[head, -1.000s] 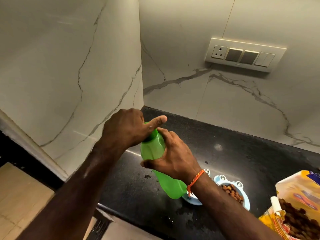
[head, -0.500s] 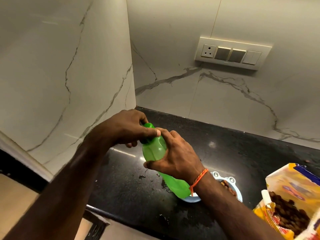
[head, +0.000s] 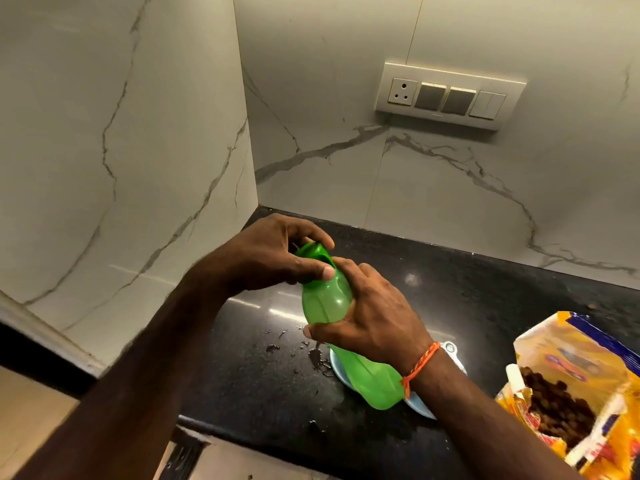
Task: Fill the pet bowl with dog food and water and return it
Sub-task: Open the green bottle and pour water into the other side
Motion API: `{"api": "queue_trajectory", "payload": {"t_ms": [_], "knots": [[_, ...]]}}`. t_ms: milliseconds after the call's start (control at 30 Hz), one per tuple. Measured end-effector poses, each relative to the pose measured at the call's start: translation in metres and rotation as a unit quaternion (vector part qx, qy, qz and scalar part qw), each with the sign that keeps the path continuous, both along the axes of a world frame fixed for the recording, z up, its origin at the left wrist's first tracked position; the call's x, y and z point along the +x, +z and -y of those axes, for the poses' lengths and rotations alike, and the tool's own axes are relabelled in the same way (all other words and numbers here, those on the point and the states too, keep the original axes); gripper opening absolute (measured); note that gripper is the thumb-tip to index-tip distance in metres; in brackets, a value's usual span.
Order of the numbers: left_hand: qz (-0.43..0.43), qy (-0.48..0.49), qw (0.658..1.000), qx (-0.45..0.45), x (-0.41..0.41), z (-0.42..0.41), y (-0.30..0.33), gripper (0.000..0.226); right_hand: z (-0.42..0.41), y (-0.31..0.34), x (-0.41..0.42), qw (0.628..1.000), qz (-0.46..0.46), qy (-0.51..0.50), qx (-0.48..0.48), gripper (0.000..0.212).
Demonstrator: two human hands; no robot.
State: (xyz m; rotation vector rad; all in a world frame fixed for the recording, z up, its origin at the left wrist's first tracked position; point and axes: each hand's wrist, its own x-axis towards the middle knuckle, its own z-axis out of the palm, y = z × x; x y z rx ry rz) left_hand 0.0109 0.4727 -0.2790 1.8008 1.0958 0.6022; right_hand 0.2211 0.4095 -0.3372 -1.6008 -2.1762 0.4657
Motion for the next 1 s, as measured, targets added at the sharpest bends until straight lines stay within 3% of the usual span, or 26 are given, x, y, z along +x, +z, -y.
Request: {"api": "queue_trajectory", "payload": {"t_ms": [167, 367, 567, 1000], "knots": [[0.072, 0.069, 0.995, 0.008, 0.023, 0.003, -0.019, 0.047, 0.004, 0.006, 0.017, 1.0, 0.001, -0.019, -0.008, 0.1], [0.122, 0.285, 0.947, 0.088, 0.036, -0.006, -0.041, 0.052, 0.015, -0.004, 0.039, 0.997, 0.035, -0.053, -0.04, 0.102], [0.163, 0.212, 0.963, -0.016, 0.041, -0.001, -0.06, 0.038, 0.032, -0.02, 0.065, 0.987, 0.062, -0.103, -0.106, 0.102], [0.078, 0.17, 0.976, -0.116, 0.062, 0.008, -0.137, 0.038, 0.044, -0.03, 0.085, 0.93, 0.217, -0.128, -0.267, 0.107]]}}
